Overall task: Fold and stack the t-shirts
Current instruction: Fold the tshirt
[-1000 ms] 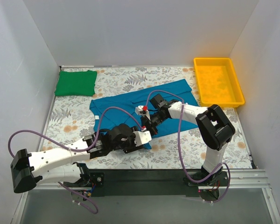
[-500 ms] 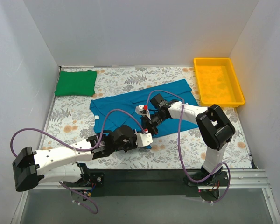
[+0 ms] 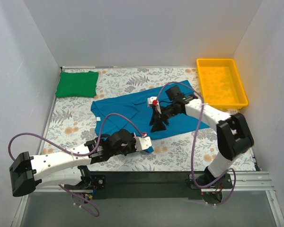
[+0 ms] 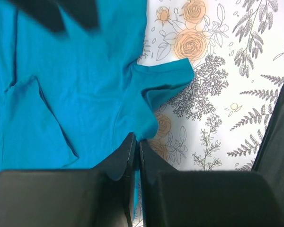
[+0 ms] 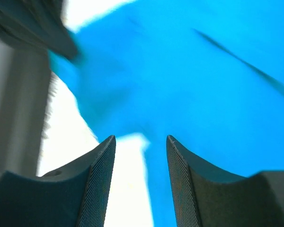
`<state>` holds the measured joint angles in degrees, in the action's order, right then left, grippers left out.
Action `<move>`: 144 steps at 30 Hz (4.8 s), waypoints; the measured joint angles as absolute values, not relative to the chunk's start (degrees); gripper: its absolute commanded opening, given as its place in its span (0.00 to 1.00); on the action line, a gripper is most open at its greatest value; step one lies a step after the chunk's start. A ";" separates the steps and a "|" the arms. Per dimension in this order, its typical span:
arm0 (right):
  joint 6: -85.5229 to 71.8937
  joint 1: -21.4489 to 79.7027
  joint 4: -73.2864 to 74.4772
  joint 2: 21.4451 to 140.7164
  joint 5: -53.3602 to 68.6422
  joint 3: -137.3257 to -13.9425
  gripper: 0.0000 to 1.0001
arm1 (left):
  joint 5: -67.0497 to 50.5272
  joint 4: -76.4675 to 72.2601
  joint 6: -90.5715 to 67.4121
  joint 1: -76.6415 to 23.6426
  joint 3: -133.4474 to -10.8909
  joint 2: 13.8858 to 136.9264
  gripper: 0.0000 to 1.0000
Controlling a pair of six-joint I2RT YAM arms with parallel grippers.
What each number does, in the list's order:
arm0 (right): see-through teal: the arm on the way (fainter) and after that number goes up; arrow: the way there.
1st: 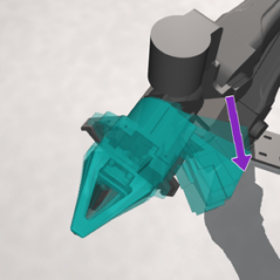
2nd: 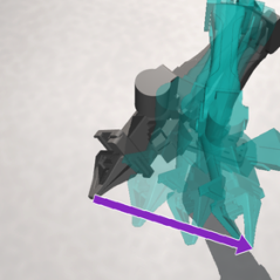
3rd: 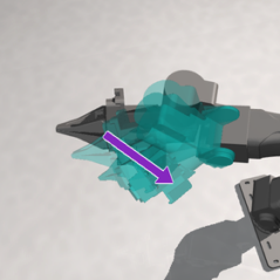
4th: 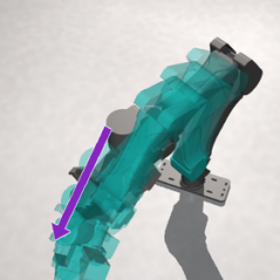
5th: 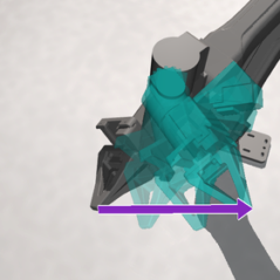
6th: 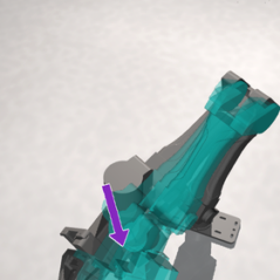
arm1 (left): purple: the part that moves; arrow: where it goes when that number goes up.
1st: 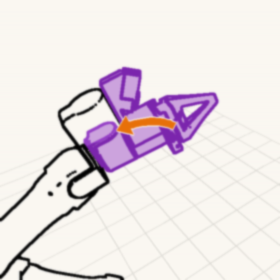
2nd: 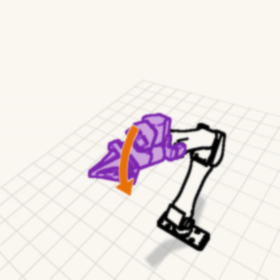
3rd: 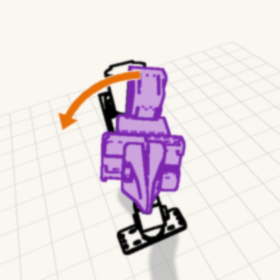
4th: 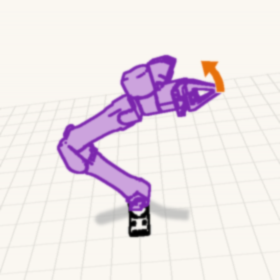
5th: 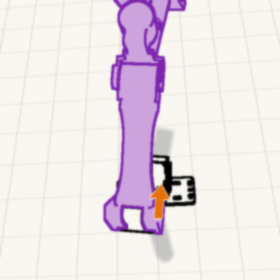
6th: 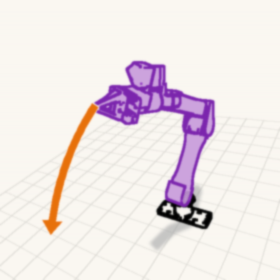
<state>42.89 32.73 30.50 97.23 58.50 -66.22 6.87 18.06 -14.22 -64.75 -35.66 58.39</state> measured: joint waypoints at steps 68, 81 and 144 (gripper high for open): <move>92.44 -5.02 49.01 90.00 18.76 -61.58 0.01 | 11.20 28.62 -20.36 -64.75 -33.17 34.13 0.00; 88.82 -5.02 53.15 94.21 21.54 -72.64 0.01 | 7.27 29.41 -18.90 -64.75 -32.64 40.36 0.00; 77.10 -2.42 54.17 114.48 19.55 -94.41 0.01 | 5.28 2.20 -16.95 -36.80 -29.30 46.52 0.00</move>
